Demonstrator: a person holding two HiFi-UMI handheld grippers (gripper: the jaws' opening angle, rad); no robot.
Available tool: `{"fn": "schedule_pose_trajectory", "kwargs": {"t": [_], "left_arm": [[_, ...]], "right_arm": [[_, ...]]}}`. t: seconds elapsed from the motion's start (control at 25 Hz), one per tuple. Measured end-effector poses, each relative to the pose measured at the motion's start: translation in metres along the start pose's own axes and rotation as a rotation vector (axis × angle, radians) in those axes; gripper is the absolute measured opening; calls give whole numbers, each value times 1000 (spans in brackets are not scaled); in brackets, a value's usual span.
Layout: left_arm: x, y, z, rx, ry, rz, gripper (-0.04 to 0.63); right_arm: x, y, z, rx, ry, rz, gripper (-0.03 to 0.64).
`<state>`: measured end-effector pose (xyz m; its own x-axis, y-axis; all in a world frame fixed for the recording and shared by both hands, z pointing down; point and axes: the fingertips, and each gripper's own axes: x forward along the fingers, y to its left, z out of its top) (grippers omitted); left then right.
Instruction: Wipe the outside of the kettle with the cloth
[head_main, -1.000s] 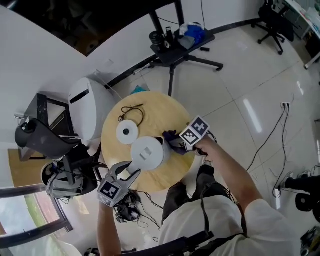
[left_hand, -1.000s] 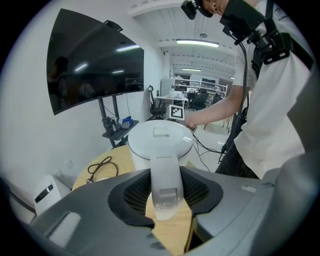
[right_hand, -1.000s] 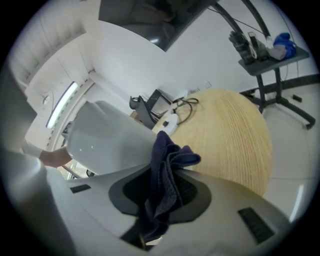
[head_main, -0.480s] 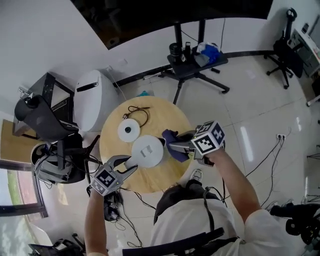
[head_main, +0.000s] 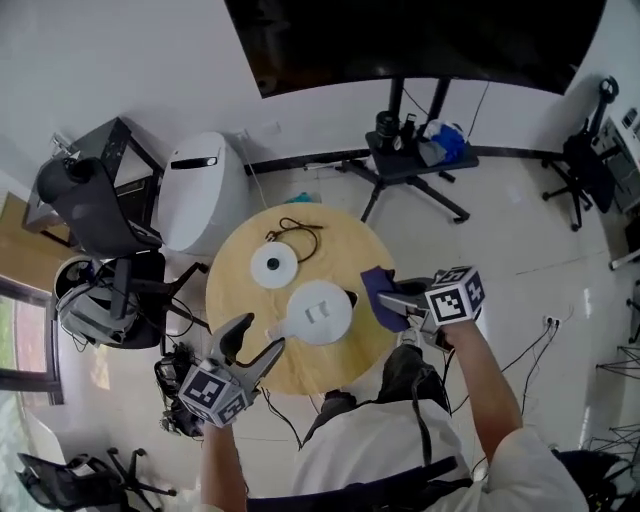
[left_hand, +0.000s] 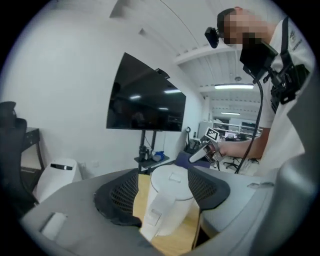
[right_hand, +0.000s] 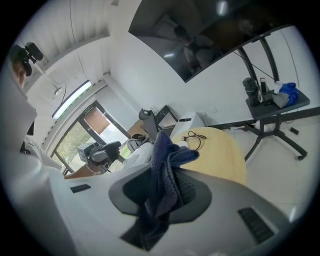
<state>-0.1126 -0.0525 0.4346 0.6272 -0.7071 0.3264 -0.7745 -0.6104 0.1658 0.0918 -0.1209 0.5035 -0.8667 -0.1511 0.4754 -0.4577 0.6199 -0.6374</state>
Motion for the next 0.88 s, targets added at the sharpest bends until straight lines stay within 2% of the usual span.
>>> {"fn": "schedule_pose_trajectory", "kwargs": {"t": [0.16,0.28,0.32,0.4,0.48,0.6,0.72,0.88], "left_arm": [[8,-7,-4,-67,13,264,296],[7,-9,-9,-189,8,509,298],[7,-10,-12,-233,19,601,280],[8,-15,-16,-296,49,753,159],[16,-23,-18,-325,79,832,144],[33,-27,-21,-330,133,911,144],[42,-26,-26,-364,161,963,143],[47,-27,-36,-367,229,996,81]], "right_arm": [[12,-10,11,-67,92,106,95],[23,-17,18,-88,165,232,95],[26,-22,22,-81,189,276,95],[33,-27,31,-47,221,369,95],[38,-20,41,-20,221,483,95],[47,-3,59,-50,216,608,96],[64,11,63,-134,267,650,95],[77,26,51,-191,338,674,96]]}}
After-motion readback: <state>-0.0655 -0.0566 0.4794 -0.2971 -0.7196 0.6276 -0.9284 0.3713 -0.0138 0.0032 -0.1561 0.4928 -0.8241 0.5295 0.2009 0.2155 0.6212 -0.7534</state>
